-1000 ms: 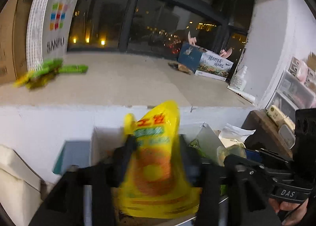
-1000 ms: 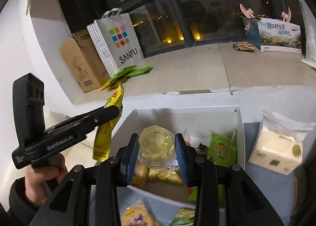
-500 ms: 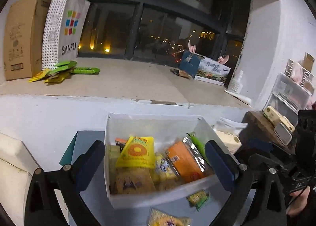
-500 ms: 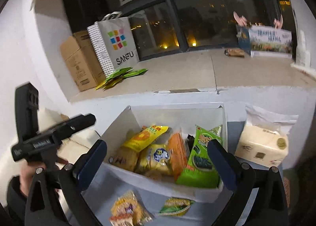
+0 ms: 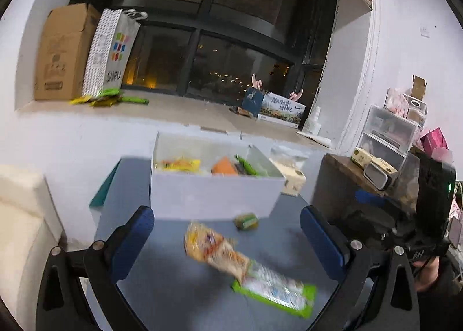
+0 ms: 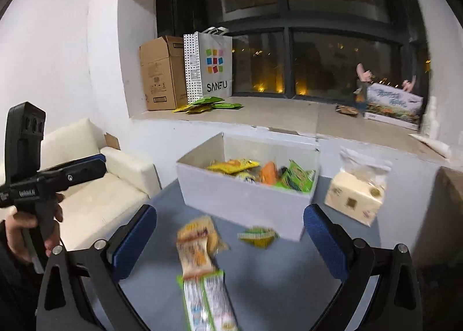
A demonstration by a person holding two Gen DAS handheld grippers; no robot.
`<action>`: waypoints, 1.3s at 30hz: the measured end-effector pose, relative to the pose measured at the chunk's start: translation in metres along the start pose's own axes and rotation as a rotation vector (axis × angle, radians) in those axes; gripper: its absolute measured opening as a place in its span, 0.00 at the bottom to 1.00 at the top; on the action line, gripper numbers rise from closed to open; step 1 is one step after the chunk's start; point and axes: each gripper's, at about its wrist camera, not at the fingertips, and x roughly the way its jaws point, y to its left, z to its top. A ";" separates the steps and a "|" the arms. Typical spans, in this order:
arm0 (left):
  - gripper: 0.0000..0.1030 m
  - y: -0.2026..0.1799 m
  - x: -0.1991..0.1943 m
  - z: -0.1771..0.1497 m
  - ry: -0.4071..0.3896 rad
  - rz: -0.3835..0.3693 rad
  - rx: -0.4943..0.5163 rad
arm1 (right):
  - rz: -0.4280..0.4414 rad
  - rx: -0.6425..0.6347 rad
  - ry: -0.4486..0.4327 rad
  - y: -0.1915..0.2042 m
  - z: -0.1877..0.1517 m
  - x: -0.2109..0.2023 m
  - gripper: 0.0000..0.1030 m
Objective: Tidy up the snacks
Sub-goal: 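Grasp the green-and-white snack bar pack with the right gripper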
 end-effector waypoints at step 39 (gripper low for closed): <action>1.00 0.002 -0.036 -0.030 0.057 0.038 0.008 | 0.022 -0.230 0.559 0.038 -0.116 0.111 1.00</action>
